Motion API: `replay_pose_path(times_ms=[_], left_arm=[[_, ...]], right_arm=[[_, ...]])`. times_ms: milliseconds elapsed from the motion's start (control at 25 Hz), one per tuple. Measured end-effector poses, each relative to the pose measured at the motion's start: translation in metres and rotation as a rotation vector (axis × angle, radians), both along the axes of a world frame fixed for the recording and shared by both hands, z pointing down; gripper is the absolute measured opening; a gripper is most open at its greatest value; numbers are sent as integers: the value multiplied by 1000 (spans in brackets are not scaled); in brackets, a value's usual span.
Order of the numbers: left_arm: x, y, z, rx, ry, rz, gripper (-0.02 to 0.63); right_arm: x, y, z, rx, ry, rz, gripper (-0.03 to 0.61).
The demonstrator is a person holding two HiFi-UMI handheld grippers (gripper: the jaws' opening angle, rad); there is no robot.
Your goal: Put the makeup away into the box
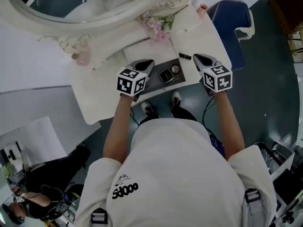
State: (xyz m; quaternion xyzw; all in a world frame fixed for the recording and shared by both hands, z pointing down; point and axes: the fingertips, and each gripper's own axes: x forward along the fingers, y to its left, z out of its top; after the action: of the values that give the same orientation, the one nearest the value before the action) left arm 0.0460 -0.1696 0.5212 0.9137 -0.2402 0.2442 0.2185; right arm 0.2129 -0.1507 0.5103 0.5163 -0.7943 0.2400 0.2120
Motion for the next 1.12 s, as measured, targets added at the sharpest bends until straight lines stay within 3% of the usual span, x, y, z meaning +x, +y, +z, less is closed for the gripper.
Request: replay_pose_path(times_ms=[120,320,640,880,1120], left_arm=[[-18,1,2,2,-24,-59,17],[-31,2,1,1,4,-163,17],[-37,16,10,-22,-73,-216,17],[-40,27,19,-49,-78,-266,17],[-42,35,18,-47,-71,-285,17]], right_arm=[[-6,-8,31,-49,86,-110,44],[-7,-16,75,-122,178,-247,79],[-4,-25,131,-250,295,-439,156],[-6,-30,153,-282,321,-526,156],[-8,-27,163,-286,341,-530,122]])
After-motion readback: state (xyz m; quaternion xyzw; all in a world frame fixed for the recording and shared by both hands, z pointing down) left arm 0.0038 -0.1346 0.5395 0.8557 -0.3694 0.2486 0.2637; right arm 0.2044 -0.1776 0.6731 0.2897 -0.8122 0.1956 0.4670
